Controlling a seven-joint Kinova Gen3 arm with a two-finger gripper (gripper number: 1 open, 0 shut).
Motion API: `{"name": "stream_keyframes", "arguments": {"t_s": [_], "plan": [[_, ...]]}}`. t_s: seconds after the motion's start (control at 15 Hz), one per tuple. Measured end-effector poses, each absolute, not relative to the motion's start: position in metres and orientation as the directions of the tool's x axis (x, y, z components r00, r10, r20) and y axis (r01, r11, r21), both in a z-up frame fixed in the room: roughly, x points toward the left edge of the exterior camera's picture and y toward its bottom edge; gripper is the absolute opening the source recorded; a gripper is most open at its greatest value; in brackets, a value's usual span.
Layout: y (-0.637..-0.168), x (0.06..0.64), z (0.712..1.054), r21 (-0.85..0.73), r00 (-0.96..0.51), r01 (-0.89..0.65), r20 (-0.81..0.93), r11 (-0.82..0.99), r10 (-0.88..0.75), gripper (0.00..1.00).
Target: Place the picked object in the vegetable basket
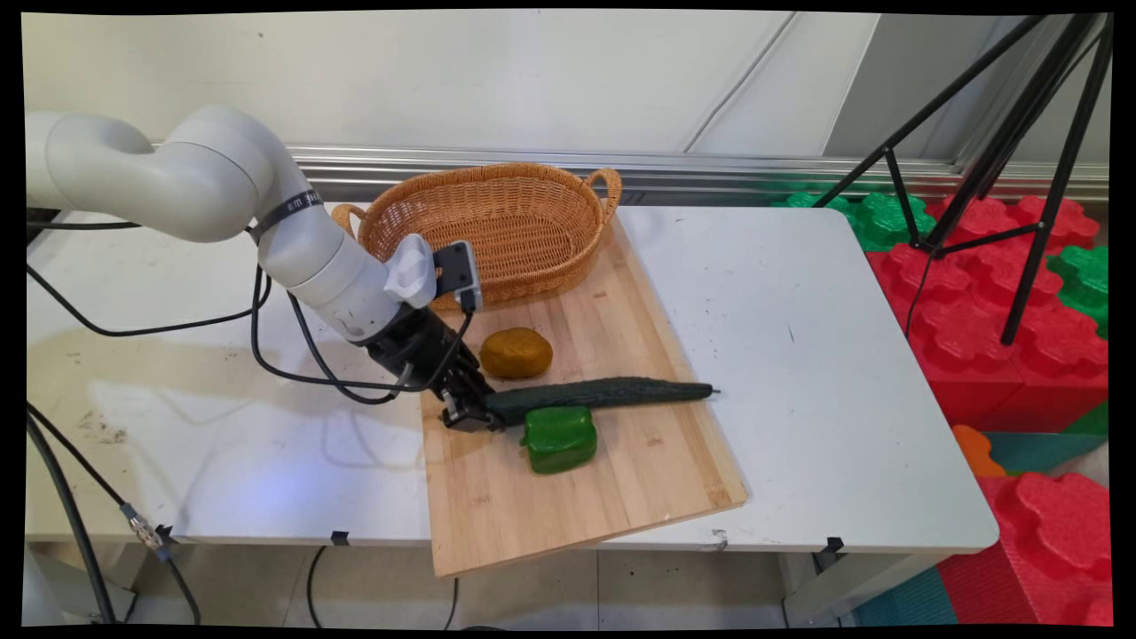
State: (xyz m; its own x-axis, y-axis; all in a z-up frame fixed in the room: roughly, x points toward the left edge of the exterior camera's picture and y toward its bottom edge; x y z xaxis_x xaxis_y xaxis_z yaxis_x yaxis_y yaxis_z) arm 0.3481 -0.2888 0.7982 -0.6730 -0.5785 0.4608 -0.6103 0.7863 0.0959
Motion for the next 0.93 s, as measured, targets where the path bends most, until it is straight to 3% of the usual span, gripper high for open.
{"name": "stream_keyframes", "arguments": {"t_s": [0.33, 0.93], "plan": [[-0.287, 0.352, 0.819, 0.108, -0.630, -0.630, 0.509, 0.769, -0.587, 0.00], [-0.270, 0.392, 0.887, 0.093, -0.594, -0.622, 0.591, 0.777, -0.546, 0.00]]}}
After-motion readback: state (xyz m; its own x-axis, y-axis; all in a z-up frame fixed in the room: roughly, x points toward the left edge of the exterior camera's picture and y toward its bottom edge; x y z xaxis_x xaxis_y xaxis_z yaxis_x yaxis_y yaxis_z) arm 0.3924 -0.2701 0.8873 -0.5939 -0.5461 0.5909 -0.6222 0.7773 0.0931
